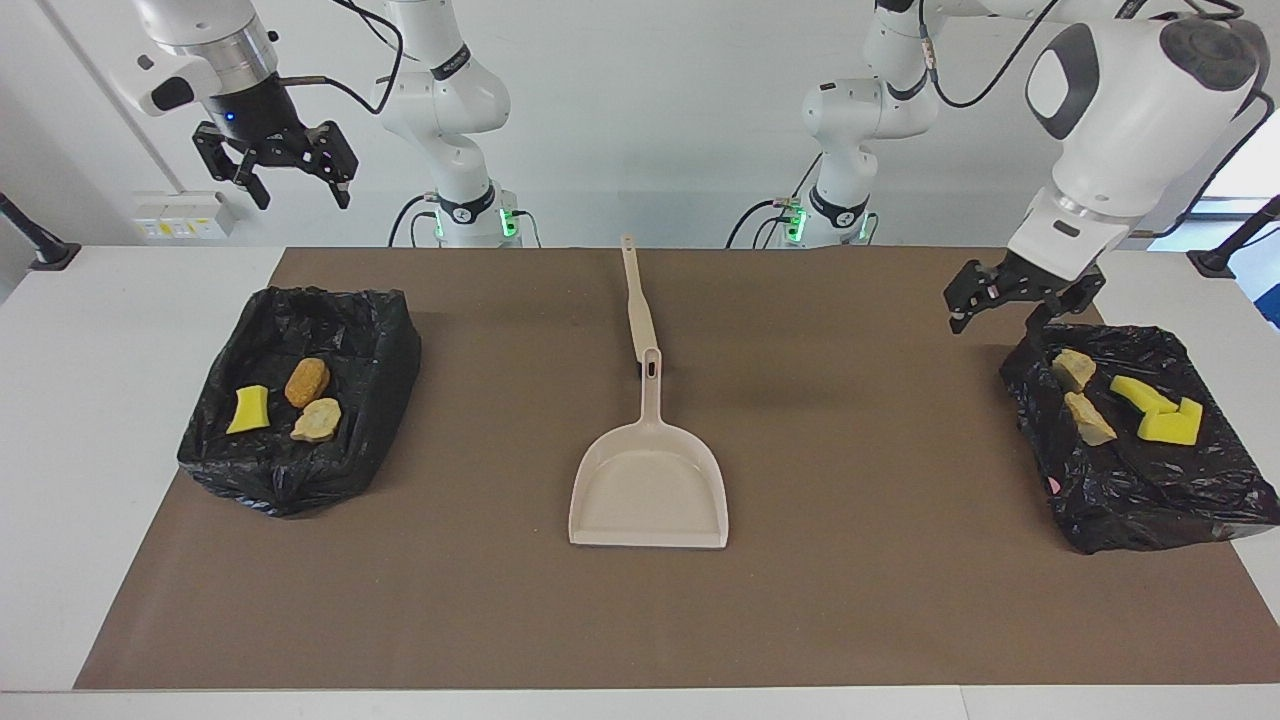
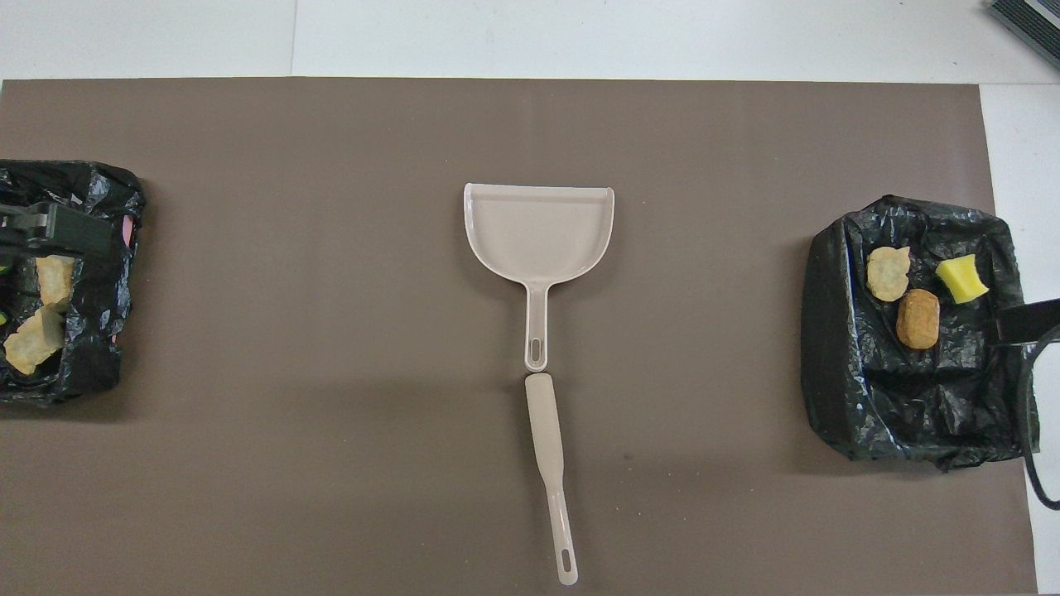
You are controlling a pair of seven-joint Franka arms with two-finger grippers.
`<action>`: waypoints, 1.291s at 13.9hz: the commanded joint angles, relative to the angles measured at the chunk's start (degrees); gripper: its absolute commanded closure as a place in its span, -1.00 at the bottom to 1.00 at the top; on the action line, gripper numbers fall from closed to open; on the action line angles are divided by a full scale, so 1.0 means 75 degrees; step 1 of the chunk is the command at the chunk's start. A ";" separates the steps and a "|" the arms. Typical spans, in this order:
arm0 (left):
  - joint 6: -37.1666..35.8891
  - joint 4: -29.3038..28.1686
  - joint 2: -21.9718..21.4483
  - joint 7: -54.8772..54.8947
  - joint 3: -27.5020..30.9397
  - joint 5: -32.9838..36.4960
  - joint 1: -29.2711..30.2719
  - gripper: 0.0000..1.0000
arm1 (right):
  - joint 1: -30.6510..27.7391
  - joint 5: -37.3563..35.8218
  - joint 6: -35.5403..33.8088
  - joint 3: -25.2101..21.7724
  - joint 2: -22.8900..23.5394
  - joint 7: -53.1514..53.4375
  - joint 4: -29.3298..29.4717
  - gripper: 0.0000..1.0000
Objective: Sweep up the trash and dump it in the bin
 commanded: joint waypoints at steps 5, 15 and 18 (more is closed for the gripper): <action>-0.0192 -0.0534 -0.0444 0.0105 0.0033 0.0074 -0.0085 -1.00 | -0.0023 -0.0027 -0.0045 0.0013 -0.0132 -0.0202 -0.0119 -1.00; -0.0274 -0.0522 -0.0643 0.0328 -0.0084 -0.0078 -0.0237 -1.00 | -0.0023 -0.0027 -0.0045 0.0013 -0.0132 -0.0202 -0.0119 -1.00; -0.0205 -0.0522 -0.0644 0.0316 -0.0084 -0.0090 -0.0261 -1.00 | -0.0023 -0.0027 -0.0045 0.0013 -0.0132 -0.0202 -0.0119 -1.00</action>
